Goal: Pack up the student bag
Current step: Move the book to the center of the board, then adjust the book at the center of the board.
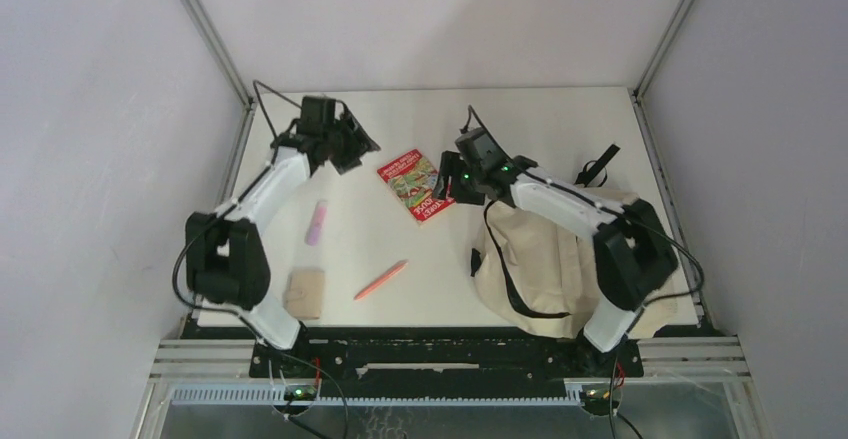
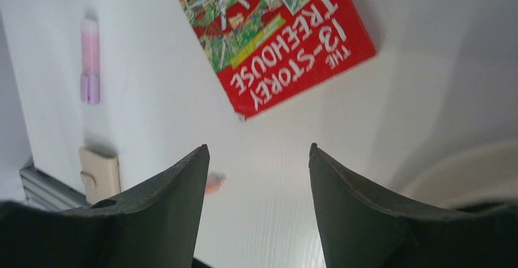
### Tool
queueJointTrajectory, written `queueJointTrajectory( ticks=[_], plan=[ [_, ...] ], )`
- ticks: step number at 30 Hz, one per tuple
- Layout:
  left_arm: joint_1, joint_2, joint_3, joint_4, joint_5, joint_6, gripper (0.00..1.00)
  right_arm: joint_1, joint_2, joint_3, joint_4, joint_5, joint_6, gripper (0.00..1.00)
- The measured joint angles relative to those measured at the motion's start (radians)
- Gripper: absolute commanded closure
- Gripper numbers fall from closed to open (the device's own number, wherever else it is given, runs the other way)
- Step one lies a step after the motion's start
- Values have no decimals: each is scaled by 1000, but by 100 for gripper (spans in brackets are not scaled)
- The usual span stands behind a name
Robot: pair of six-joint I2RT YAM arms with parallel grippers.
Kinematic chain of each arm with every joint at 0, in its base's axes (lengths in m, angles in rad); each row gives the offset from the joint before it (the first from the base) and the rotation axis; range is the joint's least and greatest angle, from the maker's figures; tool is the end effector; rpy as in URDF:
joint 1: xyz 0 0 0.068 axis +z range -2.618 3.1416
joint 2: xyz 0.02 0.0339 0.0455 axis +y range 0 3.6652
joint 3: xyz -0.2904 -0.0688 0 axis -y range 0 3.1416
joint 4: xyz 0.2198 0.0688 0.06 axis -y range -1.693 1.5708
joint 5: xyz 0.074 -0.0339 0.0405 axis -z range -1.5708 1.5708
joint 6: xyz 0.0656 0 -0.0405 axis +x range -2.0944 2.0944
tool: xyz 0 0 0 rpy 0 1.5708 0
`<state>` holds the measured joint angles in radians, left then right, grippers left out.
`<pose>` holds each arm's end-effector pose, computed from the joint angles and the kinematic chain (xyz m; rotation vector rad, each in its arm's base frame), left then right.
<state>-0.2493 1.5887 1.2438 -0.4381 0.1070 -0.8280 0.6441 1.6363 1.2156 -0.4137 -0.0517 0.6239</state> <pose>0.3384 -0.0934 0.2878 -0.6450 2.3572 -0.6332 0.2841 0.2176 0.2649 -0.0503 2.5059 0.6250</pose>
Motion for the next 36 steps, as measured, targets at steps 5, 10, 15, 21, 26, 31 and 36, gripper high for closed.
queueJointTrajectory(
  ticks=[5,10,15,21,26,31,36],
  plan=[
    [66,262,321,-64,24,132,40,0,224,172,-41,18,8,33],
    [70,513,537,-132,72,240,42,0,362,271,-105,40,15,33],
    [69,686,669,-188,155,301,45,-3,393,274,-141,53,31,33],
    [63,727,645,-212,230,323,51,-25,401,271,-138,35,47,33],
    [58,634,446,-117,259,309,52,-50,438,280,-134,-8,39,33],
    [55,423,122,-43,230,287,52,-83,483,348,-145,-45,-19,35],
    [-7,204,-161,-45,215,262,44,-95,561,474,-136,-98,-96,29]
  ],
)
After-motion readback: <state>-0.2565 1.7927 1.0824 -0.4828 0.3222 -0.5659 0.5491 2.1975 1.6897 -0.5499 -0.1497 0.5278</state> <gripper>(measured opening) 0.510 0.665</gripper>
